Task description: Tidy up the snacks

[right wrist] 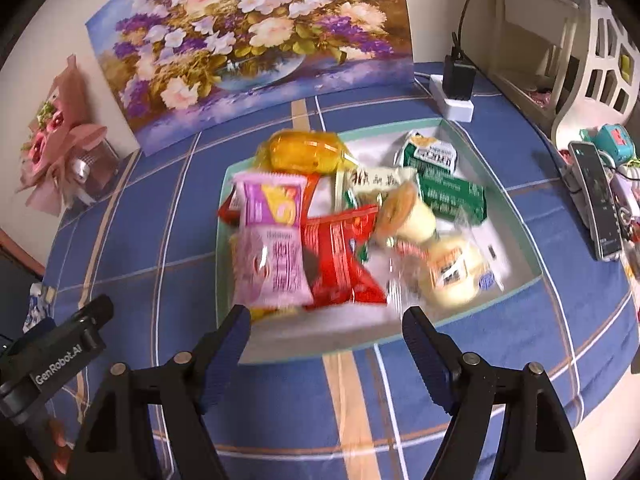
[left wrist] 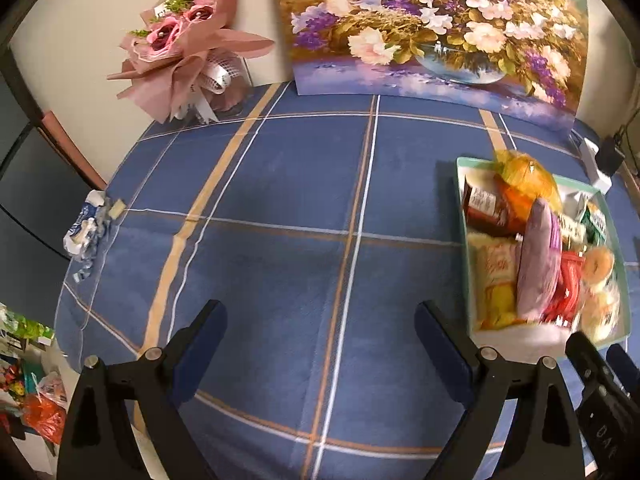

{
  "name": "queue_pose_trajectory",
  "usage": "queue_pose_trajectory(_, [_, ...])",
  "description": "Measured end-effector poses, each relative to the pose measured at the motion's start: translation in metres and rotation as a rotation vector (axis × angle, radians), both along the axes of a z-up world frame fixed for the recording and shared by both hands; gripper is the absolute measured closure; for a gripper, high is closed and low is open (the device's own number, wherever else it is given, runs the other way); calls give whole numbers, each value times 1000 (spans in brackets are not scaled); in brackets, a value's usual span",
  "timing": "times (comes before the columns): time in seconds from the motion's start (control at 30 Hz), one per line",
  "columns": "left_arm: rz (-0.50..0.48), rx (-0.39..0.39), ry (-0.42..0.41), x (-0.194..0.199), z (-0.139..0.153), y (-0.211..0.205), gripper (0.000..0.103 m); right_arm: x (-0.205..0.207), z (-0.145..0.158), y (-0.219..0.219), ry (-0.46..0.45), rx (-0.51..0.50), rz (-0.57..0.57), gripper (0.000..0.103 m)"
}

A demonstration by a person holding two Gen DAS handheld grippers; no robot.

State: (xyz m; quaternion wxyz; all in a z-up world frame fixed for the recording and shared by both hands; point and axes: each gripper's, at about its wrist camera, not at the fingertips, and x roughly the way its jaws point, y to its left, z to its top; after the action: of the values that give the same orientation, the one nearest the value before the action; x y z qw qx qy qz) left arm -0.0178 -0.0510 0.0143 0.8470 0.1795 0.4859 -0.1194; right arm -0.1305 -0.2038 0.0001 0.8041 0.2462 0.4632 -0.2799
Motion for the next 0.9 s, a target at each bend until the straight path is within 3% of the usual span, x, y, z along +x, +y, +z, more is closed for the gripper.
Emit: queue_pose_trajectory(0.9, [-19, 17, 54, -1, -6, 10, 8, 4, -6, 13, 43, -22, 31, 22])
